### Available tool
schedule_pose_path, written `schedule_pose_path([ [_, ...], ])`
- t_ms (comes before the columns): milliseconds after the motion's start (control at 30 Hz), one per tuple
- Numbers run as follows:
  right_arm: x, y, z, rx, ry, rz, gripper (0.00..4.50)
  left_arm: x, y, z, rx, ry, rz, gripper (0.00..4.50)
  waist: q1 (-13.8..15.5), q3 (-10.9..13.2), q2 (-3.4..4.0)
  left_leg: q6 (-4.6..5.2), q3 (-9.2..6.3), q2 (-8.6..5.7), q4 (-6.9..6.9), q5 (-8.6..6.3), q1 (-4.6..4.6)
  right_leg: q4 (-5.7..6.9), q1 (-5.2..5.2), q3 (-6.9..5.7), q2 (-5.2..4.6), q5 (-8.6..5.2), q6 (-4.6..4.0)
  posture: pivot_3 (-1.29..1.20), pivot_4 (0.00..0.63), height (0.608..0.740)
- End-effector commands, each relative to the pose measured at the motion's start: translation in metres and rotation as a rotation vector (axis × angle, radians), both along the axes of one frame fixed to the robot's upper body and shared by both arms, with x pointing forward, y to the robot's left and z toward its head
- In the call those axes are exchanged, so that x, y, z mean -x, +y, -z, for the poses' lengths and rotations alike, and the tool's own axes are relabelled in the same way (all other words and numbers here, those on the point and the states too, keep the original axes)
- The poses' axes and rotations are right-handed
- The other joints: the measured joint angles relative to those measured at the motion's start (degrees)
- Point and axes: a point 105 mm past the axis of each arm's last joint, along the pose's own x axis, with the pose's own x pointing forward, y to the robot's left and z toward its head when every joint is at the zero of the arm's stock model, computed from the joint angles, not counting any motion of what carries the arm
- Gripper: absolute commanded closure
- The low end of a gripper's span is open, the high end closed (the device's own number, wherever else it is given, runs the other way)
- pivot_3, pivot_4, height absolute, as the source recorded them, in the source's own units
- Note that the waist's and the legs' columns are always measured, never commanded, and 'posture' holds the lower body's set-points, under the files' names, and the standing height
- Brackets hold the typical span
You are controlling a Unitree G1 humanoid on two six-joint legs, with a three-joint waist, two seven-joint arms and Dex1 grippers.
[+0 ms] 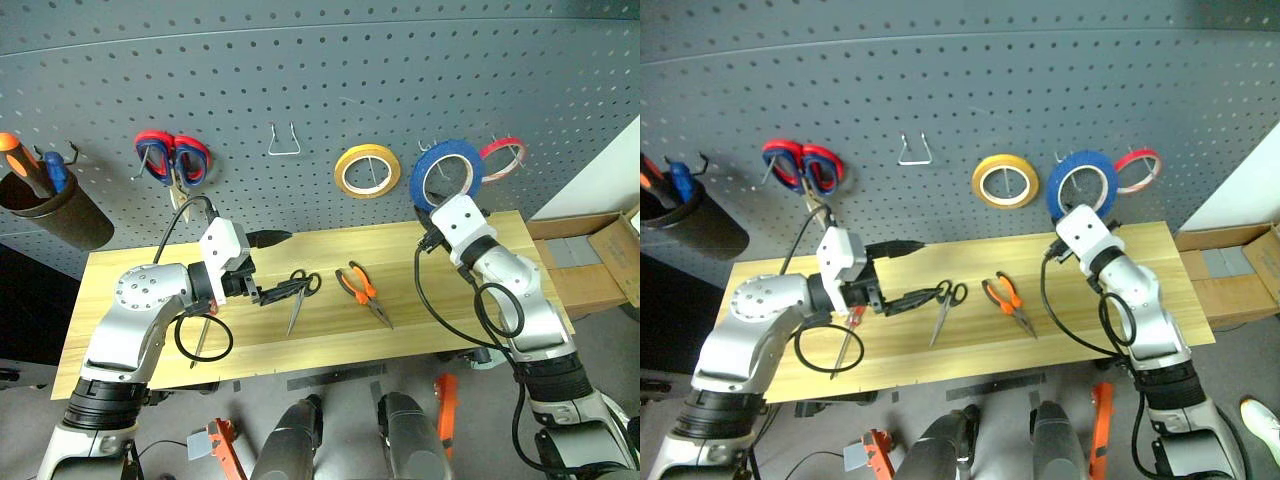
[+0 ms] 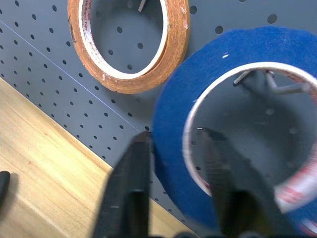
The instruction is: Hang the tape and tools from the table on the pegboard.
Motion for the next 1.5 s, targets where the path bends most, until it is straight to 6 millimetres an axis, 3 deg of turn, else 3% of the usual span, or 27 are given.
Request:
schedule_pose_path([
  [33,0.002,-0.003,-0.013,-0.028,-0.054,-0.002,1.59,-0.001,0.004,-0.01,0.011,-0.057,-0.035,0.0,0.0,0.0,0.0,0.0,0.0,0.0,0.01,0.0,0.0,0.01,0.0,0.0,0.0,0.0,0.0,-0.14,0.309,0.74],
  [167,0.014,-0.009,0.003,-0.017,0.024,0.028,0.14,-0.003,0.013,-0.008,0.004,-0.049,-0.072,0.0,0.1,0.0,0.0,0.0,0.0,0.0,0.03,0.0,0.01,0.08,-0.01,0.01,0.0,0.0,0.0,-0.14,0.313,0.74],
  [200,0.02,-0.009,0.008,-0.02,0.059,0.029,0.03,-0.003,0.017,-0.008,0.0,-0.043,-0.084,0.0,0.1,0.0,0.0,0.0,-0.02,0.0,0.02,0.0,0.0,0.08,-0.01,0.03,0.0,0.0,0.0,-0.14,0.315,0.74],
  [333,0.053,0.013,0.029,-0.129,0.261,-0.014,0.03,0.004,0.042,0.008,-0.103,0.001,-0.11,0.0,-0.4,0.0,0.02,-0.02,-0.01,0.03,-0.04,-0.01,-0.01,0.12,-0.08,0.12,0.0,0.0,-0.01,-0.14,0.319,0.74],
  [400,0.06,0.019,0.034,-0.142,0.318,0.014,0.03,0.006,0.052,0.013,-0.142,0.025,-0.117,0.0,-0.6,0.0,0.05,-0.02,0.04,0.05,-0.01,-0.02,0.02,0.19,-0.09,0.13,0.0,0.0,-0.02,-0.14,0.325,0.74],
  [567,0.071,0.054,0.052,-0.162,0.526,-0.047,0.03,0.013,0.072,0.027,-0.244,0.079,-0.092,0.0,-0.5,0.0,0.06,-0.06,0.0,0.14,0.05,0.01,0.07,0.24,-0.1,0.02,0.02,0.11,-0.19,-0.15,0.331,0.74],
  [667,0.069,0.08,0.067,-0.184,0.657,-0.075,0.03,0.014,0.076,0.031,-0.269,0.102,-0.076,0.0,-0.5,0.0,0.06,-0.06,-0.01,0.15,0.05,0.01,0.07,0.25,-0.1,0.0,0.02,0.12,-0.2,-0.16,0.333,0.74],
  [833,0.059,0.118,0.086,-0.137,0.724,-0.123,0.03,0.013,0.091,0.037,-0.324,0.134,-0.08,0.0,-0.8,0.1,0.06,-0.06,0.02,0.15,0.02,0.01,0.07,0.2,-0.13,0.0,0.01,0.12,-0.2,-0.16,0.335,0.74],
  [967,0.043,0.131,0.093,-0.137,0.708,-0.1,0.03,0.011,0.098,0.035,-0.343,0.126,-0.093,0.0,-1.2,0.1,0.05,-0.08,0.02,0.15,-0.05,0.0,0.04,0.17,-0.18,-0.01,0.0,0.12,-0.2,-0.15,0.335,0.74],
  [1233,0.023,0.14,0.103,-0.09,0.661,-0.088,0.03,0.014,0.099,0.036,-0.347,0.127,-0.094,0.0,-1.4,0.1,0.05,-0.08,0.03,0.15,-0.03,0.0,0.05,0.25,-0.23,0.0,0.01,0.13,-0.2,-0.13,0.336,0.74],
  [1500,0.008,0.121,0.124,-0.148,0.749,0.011,0.03,0.016,0.096,0.036,-0.342,0.129,-0.083,0.0,-1.3,0.1,0.06,-0.08,0.05,0.15,-0.02,0.0,0.05,0.26,-0.23,0.01,0.02,0.13,-0.2,-0.12,0.337,0.74],
])
